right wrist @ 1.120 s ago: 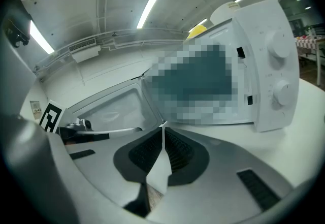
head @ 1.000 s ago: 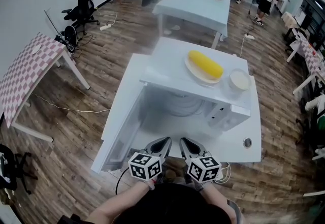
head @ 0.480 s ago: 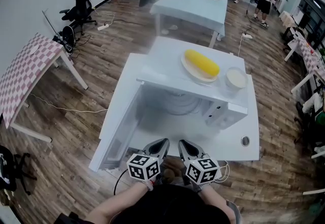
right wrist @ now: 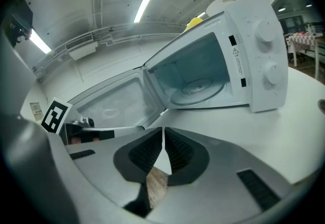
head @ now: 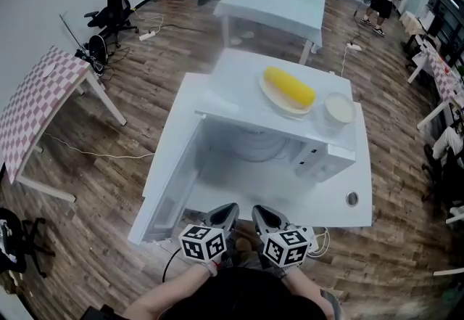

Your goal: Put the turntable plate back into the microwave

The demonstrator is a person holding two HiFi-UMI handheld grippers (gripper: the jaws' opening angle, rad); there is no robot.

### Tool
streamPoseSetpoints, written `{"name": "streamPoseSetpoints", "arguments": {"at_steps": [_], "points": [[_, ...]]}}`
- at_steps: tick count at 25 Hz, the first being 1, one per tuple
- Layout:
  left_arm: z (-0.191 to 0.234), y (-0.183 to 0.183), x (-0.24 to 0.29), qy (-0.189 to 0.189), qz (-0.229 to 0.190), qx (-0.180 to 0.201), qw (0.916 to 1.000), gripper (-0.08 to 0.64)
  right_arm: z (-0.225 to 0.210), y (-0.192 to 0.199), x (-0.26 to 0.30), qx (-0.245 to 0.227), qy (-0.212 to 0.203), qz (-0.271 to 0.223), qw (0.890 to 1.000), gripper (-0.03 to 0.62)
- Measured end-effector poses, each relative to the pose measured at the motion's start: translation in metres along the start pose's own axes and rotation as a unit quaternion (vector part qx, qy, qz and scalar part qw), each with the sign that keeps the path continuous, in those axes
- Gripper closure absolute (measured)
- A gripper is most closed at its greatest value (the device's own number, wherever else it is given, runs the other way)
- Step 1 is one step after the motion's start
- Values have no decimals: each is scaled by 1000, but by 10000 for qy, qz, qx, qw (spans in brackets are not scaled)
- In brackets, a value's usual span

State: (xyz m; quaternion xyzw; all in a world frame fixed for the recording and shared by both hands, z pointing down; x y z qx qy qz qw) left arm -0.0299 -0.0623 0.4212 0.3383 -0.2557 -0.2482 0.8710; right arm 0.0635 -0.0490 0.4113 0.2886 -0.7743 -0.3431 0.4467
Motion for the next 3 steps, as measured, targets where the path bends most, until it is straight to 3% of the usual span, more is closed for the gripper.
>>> {"name": "streamPoseSetpoints", "arguments": {"at_steps": [3], "points": [[3,4,-1,-27,29,-79,10000,548,0,3,1,2,-12,34,10000,557]]}}
Point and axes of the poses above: the fingertips, and each gripper's own axes: x forward along the fingers, z to its left, y out of its underside, the point moved 3 cm from there along -x, backward along the fingers, and after that the axes turned 6 degrees about y, right-handed, at the moved point
